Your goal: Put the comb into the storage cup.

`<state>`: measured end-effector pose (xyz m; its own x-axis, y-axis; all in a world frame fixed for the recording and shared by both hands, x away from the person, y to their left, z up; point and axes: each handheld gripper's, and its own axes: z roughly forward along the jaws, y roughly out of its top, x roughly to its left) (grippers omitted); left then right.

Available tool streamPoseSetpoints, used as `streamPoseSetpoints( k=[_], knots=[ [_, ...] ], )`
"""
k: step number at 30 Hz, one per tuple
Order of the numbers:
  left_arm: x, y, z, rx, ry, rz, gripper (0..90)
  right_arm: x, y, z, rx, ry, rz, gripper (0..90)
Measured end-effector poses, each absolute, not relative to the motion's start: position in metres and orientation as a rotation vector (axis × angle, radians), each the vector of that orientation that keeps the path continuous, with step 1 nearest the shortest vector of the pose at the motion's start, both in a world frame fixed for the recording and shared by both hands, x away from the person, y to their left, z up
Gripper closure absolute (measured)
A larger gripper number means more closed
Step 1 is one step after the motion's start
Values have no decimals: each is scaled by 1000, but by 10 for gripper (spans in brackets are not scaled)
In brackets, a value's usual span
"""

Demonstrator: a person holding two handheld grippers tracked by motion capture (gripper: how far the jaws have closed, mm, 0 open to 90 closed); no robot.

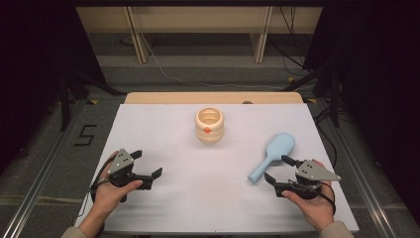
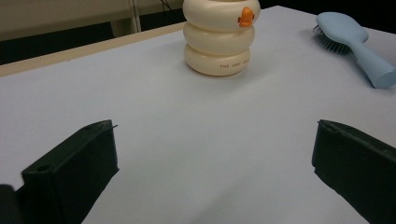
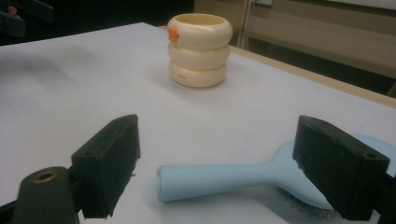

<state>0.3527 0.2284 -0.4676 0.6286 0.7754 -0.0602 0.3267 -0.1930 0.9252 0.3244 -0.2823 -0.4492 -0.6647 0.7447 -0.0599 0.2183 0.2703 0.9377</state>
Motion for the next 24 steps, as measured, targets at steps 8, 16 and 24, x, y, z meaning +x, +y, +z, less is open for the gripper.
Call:
streamPoseSetpoints(
  k=[8, 16, 24],
  knots=[
    [353, 230, -468, 1783, 903, 543, 0, 325, -280, -449, 888, 2037, 1391, 167],
    [353, 230, -469, 1783, 919, 564, 10, 333, -272, -438, 868, 2049, 1319, 546],
    [355, 229, -471, 1793, 926, 571, 22, 349, -254, -446, 883, 2243, 1175, 877]
  ],
)
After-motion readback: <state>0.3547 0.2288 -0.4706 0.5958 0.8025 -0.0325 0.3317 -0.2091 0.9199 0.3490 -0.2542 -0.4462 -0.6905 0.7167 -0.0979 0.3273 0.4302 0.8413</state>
